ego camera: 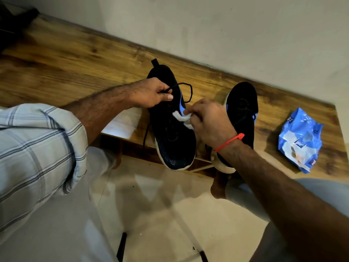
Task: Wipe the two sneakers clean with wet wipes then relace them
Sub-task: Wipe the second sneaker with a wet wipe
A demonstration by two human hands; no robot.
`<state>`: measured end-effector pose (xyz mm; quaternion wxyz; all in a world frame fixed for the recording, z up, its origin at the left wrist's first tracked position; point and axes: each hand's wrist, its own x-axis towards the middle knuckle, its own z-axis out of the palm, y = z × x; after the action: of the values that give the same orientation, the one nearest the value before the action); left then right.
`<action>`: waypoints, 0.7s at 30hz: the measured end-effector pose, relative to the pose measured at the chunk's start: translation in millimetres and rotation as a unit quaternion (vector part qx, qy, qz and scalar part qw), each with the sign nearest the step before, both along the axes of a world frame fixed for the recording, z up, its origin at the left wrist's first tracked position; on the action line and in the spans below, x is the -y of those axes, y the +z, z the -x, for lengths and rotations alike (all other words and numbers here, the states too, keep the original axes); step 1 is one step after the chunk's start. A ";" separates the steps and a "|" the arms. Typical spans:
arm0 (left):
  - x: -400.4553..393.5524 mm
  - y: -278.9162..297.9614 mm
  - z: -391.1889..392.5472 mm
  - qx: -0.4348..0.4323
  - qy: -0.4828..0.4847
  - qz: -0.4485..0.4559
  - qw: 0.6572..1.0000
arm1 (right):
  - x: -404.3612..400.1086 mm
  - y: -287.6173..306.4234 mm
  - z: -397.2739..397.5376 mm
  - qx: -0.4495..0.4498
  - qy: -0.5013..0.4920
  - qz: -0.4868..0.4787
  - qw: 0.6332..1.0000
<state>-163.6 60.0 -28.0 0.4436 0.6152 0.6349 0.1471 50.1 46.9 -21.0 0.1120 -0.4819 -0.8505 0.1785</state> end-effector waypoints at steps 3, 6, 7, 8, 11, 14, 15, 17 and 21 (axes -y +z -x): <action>-0.1 -1.7 -0.6 -0.009 -0.005 -0.001 1.000 | 13.4 -18.2 10.2 0.077 0.073 0.014 0.994; 1.3 -1.0 -1.2 -0.019 -0.006 -0.001 1.000 | 24.4 -29.6 13.3 0.089 0.128 0.022 0.988; 1.1 -0.4 -1.3 -0.017 -0.007 0.002 1.000 | 23.7 -28.0 11.3 0.119 0.138 0.029 0.983; 0.7 0.0 -1.0 -0.012 -0.006 0.005 1.000 | 21.5 -24.2 7.2 0.159 0.158 0.053 0.973; 0.4 0.2 -1.2 -0.003 -0.005 0.002 1.000 | 13.5 -8.4 -5.4 0.183 0.198 0.108 0.957; 0.2 -0.7 -0.6 -0.003 -0.006 -0.006 1.000 | 5.7 -1.0 -7.6 0.071 0.117 0.043 0.990; 0.0 -0.1 -0.4 -0.003 -0.008 -0.008 1.000 | 2.9 -3.4 -6.2 0.025 0.075 0.021 0.997; -0.2 0.7 -0.6 -0.004 -0.011 -0.009 1.000 | 1.9 -7.4 2.6 -0.018 0.046 0.003 0.999; 1.4 0.9 -0.8 -0.006 -0.015 -0.006 1.000 | 2.1 -22.8 15.3 0.057 0.116 0.005 0.992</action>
<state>-162.8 58.7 -27.2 0.4385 0.6284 0.6270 0.1403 34.9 44.8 -43.8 0.0389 -0.3900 -0.9048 0.1668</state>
